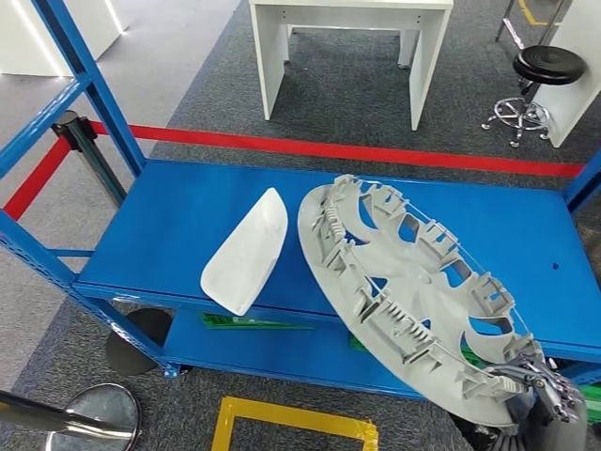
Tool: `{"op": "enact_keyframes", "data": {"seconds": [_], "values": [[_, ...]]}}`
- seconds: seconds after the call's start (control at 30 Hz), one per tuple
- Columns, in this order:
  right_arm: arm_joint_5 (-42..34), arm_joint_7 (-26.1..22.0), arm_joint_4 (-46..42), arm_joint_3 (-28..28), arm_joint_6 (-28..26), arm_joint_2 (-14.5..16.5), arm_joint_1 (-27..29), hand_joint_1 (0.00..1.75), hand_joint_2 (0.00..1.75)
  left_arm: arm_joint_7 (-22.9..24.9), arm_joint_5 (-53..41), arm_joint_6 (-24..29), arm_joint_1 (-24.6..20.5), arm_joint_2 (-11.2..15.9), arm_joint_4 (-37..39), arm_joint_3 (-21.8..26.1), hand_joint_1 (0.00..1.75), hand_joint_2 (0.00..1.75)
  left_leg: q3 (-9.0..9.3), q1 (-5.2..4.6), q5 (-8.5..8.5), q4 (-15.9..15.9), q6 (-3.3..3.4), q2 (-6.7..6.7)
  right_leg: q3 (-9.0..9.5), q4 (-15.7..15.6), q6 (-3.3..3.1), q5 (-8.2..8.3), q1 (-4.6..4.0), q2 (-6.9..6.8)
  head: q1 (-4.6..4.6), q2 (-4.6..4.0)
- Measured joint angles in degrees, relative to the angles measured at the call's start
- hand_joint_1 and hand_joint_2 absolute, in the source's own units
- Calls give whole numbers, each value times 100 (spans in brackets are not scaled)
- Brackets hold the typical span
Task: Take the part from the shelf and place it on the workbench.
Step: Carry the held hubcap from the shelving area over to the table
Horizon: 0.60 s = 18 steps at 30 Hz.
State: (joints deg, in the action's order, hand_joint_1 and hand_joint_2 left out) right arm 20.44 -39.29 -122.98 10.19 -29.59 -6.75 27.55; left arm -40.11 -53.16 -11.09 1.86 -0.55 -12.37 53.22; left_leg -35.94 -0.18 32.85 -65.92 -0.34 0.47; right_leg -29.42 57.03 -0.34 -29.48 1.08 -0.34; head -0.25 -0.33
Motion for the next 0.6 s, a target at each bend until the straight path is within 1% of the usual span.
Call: {"op": "enact_keyframes", "data": {"seconds": [0.03,0.07,0.1,0.13,0.17,0.2,0.23,0.27,0.3,0.37,0.4,0.43,0.47,0.5,0.53,0.57,0.6], "values": [[-9,1,-1,0,-4,-1,1,175,175,0,1,1,2,1,-5,1,0,0,-101,16,233,-383,-30,-1,-40,7,-8,41,-1,-1,-19,0],[-25,1,-1,-1,-10,-2,2,175,175,0,1,1,2,0,-9,2,0,0,-159,32,369,-682,-52,-2,-83,21,-6,82,-1,1,-28,0],[-46,1,-2,-1,-15,-2,2,175,175,0,1,1,3,-2,-14,3,0,0,-129,46,373,-784,-64,-2,-127,38,1,118,-1,5,-32,0],[-70,1,-3,-1,-19,-2,4,175,175,0,1,1,2,-3,-20,3,0,0,8,59,266,-651,-68,-2,-178,60,11,147,0,9,-36,0],[-90,2,-4,0,-20,-2,7,175,175,0,2,1,2,-2,-28,3,0,0,240,69,91,-308,-63,-2,-222,84,26,170,1,13,-40,0],[-102,2,-6,0,-20,-2,11,175,175,0,3,1,1,-1,-38,3,0,0,503,75,-52,131,-45,-12,-258,104,44,187,2,15,-44,0],[-109,3,-8,0,-20,-2,13,175,175,0,5,1,-3,1,-45,3,0,0,723,71,-155,524,-18,-27,-291,122,73,207,-2,16,-46,0],[-112,3,-13,1,-20,-2,12,175,175,0,7,2,-3,1,-50,3,0,0,857,61,-204,787,13,-42,-316,131,107,234,-5,16,-46,0],[-114,3,-19,1,-20,-2,11,175,175,0,7,2,-1,1,-53,3,0,0,896,47,-202,902,42,-57,-337,133,145,264,-6,16,-49,0],[-119,3,-28,3,-21,-2,12,175,175,0,10,4,7,0,-57,3,0,0,850,23,-250,932,109,-58,-354,118,228,329,1,19,-50,0],[-120,3,-31,3,-23,-4,16,175,175,0,11,4,5,-1,-61,3,0,0,823,25,-291,955,152,-43,-379,134,260,310,8,22,-51,0],[-121,3,-35,4,-27,-7,19,175,175,0,13,5,1,-1,-66,3,0,0,788,31,-344,981,201,-29,-432,219,288,211,10,25,-38,0],[-121,1,-42,9,-32,-10,21,175,175,0,14,5,-2,-2,-71,3,0,0,744,38,-403,1005,249,-14,-521,418,304,22,10,27,-17,0],[-120,-2,-49,15,-37,-13,22,175,175,0,15,5,-6,-3,-74,3,0,0,692,39,-455,1009,281,0,-646,732,311,-237,12,28,10,0],[-118,-5,-56,22,-43,-14,22,175,175,0,15,5,-5,-4,-76,3,0,0,628,31,-502,1004,304,6,-767,1107,316,-490,9,27,36,0],[-116,-7,-59,27,-50,-13,25,175,175,0,20,5,-2,-5,-77,3,0,0,564,20,-546,993,315,14,-853,1442,317,-666,8,27,52,0],[-115,-8,-60,28,-57,-13,31,175,175,0,25,5,0,-7,-77,3,0,0,496,9,-584,977,317,21,-857,1623,315,-726,7,26,57,0]]}}
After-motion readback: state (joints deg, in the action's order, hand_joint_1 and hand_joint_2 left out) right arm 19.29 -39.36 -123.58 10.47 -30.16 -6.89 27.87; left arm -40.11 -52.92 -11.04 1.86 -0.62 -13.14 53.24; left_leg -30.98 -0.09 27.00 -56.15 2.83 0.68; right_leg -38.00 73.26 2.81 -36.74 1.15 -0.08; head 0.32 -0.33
